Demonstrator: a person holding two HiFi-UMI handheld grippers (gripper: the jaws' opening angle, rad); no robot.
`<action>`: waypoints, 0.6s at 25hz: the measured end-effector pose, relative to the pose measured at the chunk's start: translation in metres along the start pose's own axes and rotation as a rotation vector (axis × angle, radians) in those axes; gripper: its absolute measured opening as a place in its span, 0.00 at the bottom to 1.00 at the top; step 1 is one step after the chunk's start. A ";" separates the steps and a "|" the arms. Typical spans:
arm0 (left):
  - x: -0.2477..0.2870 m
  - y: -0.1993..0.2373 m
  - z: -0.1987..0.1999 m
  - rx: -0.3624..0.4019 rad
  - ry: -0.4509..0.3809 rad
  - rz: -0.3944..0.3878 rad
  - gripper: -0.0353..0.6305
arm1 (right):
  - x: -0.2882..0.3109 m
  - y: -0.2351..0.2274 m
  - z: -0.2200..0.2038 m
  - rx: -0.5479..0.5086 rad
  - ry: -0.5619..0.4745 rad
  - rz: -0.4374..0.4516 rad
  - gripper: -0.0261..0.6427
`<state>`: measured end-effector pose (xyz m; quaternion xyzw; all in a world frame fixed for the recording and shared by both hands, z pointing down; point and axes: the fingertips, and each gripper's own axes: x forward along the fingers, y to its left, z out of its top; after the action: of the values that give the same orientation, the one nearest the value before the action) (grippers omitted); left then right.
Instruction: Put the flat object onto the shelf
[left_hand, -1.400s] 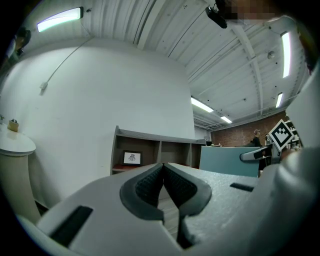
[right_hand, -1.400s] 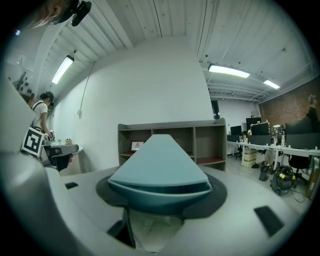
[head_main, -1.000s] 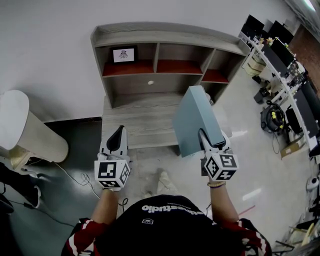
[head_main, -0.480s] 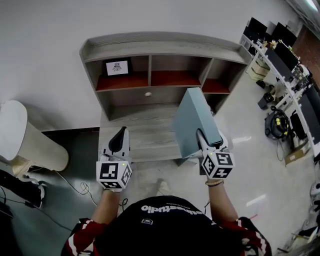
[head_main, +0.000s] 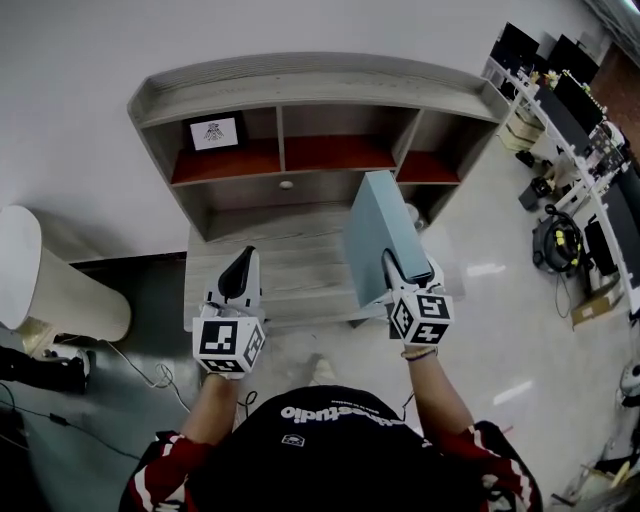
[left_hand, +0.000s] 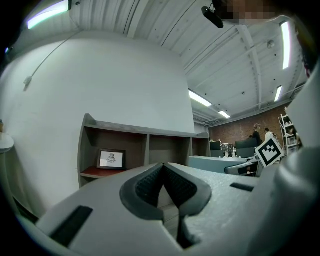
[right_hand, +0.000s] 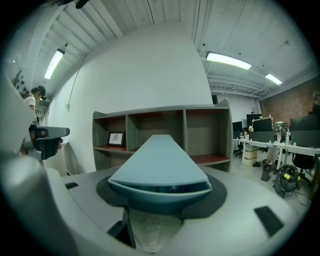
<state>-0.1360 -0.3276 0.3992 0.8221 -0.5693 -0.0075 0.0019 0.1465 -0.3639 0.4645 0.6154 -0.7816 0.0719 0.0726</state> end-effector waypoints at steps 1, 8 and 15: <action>0.003 -0.002 -0.002 0.002 0.004 -0.002 0.06 | 0.004 -0.003 -0.004 0.000 0.004 -0.002 0.45; 0.020 -0.009 -0.011 0.010 0.030 0.001 0.06 | 0.033 -0.016 -0.032 -0.007 0.036 -0.019 0.45; 0.029 -0.010 -0.018 0.018 0.047 0.011 0.06 | 0.059 -0.020 -0.053 -0.014 0.065 -0.028 0.45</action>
<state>-0.1160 -0.3516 0.4165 0.8190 -0.5735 0.0170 0.0082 0.1536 -0.4140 0.5282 0.6230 -0.7706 0.0853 0.1033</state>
